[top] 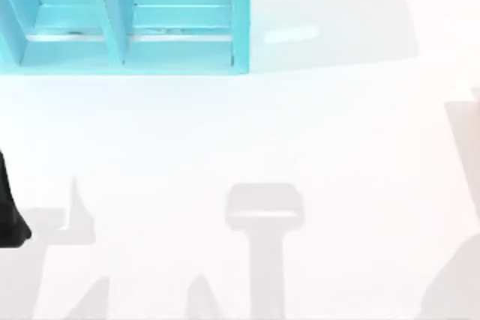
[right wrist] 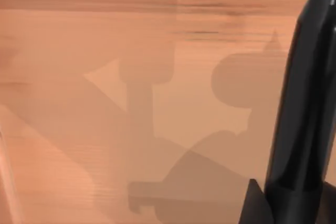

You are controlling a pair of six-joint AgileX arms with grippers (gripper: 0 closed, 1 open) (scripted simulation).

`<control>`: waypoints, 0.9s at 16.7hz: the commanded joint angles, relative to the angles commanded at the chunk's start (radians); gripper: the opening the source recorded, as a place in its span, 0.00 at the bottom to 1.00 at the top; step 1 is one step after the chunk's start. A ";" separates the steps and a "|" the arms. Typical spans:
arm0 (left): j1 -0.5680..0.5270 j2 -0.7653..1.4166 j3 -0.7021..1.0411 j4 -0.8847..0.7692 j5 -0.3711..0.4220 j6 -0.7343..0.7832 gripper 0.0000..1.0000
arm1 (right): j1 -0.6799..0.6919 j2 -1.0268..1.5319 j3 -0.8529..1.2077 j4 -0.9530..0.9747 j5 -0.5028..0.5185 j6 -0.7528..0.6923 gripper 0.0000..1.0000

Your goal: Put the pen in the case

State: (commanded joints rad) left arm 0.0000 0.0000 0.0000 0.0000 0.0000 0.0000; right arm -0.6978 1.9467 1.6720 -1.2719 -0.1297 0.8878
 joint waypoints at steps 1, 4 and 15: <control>0.000 0.000 0.000 0.000 0.000 0.000 1.00 | 0.000 0.000 0.000 0.000 0.000 0.000 0.00; 0.000 0.000 0.000 0.000 0.000 0.000 1.00 | 0.003 0.005 0.003 -0.001 0.003 0.002 0.00; 0.000 0.000 0.000 0.000 0.000 0.000 1.00 | 0.102 -0.031 -0.238 0.188 0.022 0.081 0.00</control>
State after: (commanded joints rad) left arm 0.0000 0.0000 0.0000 0.0000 0.0000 0.0000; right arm -0.5958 1.9160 1.4335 -1.0837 -0.1081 0.9692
